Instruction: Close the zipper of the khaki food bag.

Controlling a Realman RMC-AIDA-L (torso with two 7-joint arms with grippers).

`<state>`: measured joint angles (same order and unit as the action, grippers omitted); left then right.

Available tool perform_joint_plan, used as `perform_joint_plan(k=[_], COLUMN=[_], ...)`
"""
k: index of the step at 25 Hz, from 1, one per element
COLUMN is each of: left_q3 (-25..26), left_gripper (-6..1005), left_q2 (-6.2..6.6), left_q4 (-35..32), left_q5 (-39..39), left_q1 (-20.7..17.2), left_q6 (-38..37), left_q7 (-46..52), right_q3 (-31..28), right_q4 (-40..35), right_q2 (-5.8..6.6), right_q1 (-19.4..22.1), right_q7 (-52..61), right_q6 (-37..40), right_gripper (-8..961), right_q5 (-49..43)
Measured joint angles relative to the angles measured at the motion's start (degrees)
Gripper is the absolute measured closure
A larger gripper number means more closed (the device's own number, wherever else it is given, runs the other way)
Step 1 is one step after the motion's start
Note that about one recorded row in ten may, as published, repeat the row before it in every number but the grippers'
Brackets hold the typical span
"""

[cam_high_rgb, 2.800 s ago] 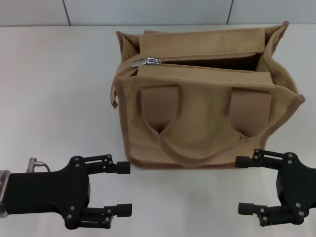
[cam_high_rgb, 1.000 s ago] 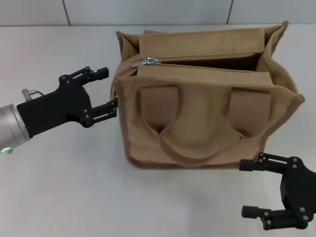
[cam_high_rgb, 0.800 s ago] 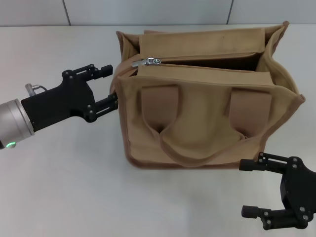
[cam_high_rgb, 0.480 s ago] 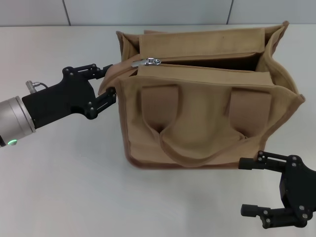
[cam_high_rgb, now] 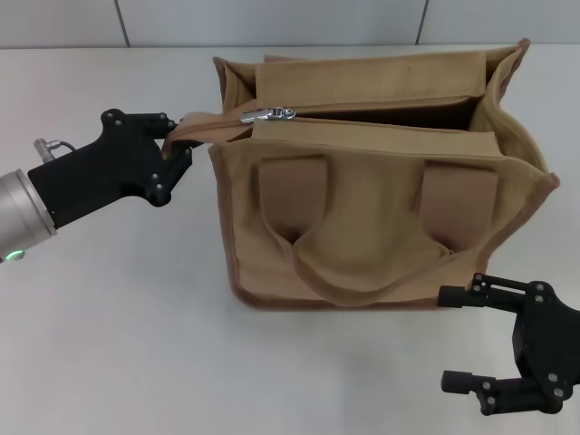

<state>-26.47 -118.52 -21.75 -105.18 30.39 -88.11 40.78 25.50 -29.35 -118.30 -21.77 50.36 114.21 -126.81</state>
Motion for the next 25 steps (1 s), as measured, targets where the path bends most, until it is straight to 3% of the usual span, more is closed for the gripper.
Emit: perform_joint_plan(k=[6,13,17,25], left_q3=[0.0,-0.2,-0.4,-2.8], left_gripper=[953,999,997,993], left_q2=[0.17,-0.02,-0.05,-0.31], left_q4=[-0.5,-0.6,-0.6,-0.2], left_q5=[0.2,2.2,4.3,4.4], left_q1=[-0.4,1.2,3.3,6.2], left_q6=[-5.1,-9.8,-13.5,-14.6], left_q7=[-0.1,-0.1,0.0,0.0], right_q3=[-0.1,-0.1,-0.1,0.2], right_q4=[0.7,2.1,1.6,1.4], right_q2=[0.01,0.51,1.41,2.76], right_q1=[0.1,-1.2,-3.6,-7.1], right_q7=[0.2,4.1,17.2,31.7], right_q6=[2.6,10.0,10.6,9.7], right_gripper=[119,119,119,118], right_q5=[2.1,9.7,16.2,21.0])
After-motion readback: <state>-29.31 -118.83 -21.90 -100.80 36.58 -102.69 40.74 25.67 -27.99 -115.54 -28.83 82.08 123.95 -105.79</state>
